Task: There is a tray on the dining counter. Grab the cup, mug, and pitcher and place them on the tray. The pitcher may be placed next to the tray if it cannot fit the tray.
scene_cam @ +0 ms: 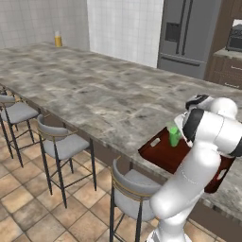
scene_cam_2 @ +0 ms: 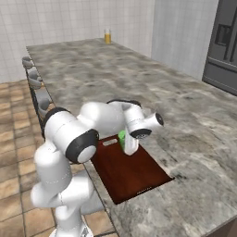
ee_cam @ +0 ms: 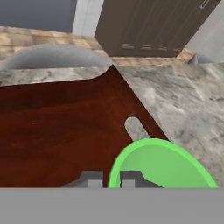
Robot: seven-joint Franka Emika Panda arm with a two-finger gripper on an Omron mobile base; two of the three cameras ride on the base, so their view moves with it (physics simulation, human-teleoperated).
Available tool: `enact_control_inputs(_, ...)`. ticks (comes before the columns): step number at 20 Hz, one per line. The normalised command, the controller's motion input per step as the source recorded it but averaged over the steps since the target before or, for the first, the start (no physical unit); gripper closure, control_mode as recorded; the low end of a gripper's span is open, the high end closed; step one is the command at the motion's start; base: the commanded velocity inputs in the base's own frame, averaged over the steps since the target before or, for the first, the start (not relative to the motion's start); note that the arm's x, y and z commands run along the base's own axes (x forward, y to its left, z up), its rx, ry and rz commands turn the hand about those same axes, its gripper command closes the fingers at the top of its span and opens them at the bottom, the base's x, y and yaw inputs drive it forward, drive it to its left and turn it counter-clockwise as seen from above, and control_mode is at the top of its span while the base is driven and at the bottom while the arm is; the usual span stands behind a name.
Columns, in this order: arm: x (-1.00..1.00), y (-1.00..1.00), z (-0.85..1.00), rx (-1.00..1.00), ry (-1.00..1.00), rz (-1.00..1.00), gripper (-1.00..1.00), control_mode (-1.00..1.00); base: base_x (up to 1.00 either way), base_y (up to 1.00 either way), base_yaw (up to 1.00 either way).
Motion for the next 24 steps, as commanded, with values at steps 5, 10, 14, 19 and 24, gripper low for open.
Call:
enact_control_inputs(5,0.3,-0.21,-0.39,0.0,-0.1,0.09,1.0,-1.0,0.0,0.0,0.0)
enact_control_inputs(10,0.43,-0.06,-0.23,-0.01,-0.03,0.07,1.0,-1.0,0.0,0.0,0.0)
enact_control_inputs(14,0.03,0.06,-0.17,-0.05,-0.1,0.07,-1.0,-1.0,0.0,0.0,0.0)
enact_control_inputs(19,-0.54,-0.11,-0.01,-0.04,-0.21,0.09,-1.0,-1.0,0.0,0.0,0.0)
enact_control_inputs(24,-0.41,-0.04,-0.05,-0.03,-0.19,0.07,-1.0,-1.0,0.0,0.0,0.0)
